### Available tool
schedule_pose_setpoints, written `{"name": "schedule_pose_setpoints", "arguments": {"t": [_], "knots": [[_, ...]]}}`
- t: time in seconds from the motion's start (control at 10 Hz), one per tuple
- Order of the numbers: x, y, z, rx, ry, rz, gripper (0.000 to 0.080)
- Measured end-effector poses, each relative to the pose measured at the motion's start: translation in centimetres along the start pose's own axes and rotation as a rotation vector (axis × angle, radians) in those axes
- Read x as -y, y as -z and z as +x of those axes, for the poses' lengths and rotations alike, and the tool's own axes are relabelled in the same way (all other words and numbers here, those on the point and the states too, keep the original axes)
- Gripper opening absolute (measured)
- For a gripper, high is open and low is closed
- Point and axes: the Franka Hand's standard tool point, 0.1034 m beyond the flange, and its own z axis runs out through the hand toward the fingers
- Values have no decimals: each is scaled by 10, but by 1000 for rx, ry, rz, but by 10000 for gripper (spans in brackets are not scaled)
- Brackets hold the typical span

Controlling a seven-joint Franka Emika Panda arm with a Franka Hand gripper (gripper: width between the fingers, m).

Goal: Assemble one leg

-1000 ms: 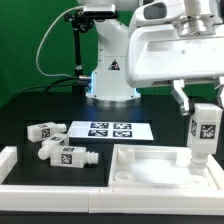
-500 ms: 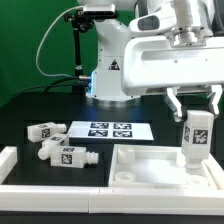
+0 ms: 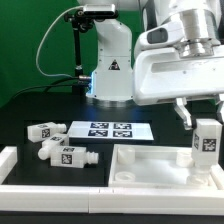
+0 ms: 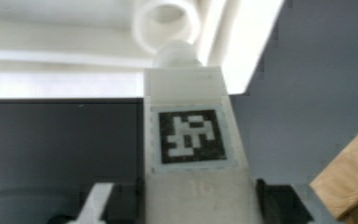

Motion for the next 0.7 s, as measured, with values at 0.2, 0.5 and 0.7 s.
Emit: {"name": "schedule_pose_setpoints", "arguments": {"t": [0.2, 0.5, 0.7], "knots": [[-2, -4, -3, 0, -1, -2, 287], [-1, -2, -4, 30, -4, 2, 287], [0, -1, -8, 35, -1, 2, 287]]}}
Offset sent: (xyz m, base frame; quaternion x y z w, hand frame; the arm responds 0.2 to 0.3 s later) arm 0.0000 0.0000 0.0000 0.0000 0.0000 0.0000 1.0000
